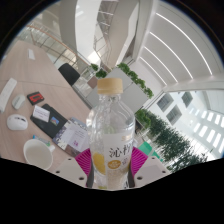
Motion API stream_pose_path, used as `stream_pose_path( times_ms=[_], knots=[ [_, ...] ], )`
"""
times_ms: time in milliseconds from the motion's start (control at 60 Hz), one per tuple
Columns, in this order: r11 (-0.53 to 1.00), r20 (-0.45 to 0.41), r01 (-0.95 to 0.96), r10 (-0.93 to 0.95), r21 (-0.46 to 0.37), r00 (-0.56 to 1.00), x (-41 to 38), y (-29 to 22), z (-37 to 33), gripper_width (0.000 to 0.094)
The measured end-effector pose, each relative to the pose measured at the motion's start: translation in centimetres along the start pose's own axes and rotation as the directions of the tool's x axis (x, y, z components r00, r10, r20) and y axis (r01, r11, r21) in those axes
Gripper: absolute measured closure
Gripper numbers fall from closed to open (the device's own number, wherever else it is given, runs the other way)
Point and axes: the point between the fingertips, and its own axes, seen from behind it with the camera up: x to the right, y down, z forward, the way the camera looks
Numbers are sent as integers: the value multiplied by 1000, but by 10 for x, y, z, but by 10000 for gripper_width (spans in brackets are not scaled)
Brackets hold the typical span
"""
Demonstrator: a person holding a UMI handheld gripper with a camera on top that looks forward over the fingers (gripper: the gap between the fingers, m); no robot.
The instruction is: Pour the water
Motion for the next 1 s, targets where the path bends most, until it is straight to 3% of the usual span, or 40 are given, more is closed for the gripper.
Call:
stream_pose_path(
  times_ms=[83,133,183,350,450,483,600,667,733,850,1000],
  knots=[
    [912,103,-409,406,12,908,-18,23,0,414],
    [834,189,-552,546,-26,816,-18,33,2,403],
    [753,205,-658,647,-18,734,-43,60,2,401],
    [689,229,-722,714,-65,661,-60,123,15,402],
    [735,267,-674,667,-77,696,-82,151,13,392],
    [741,279,-671,650,-23,707,-79,148,13,393],
    [731,314,-682,654,-27,689,-79,146,13,383],
    [744,322,-666,645,-53,694,-81,148,15,355],
    [759,330,-631,643,-158,691,-93,155,8,304],
    [772,351,-606,631,-193,692,-83,151,-26,108],
    [779,321,-590,625,-211,711,-62,146,-87,104]
  ],
)
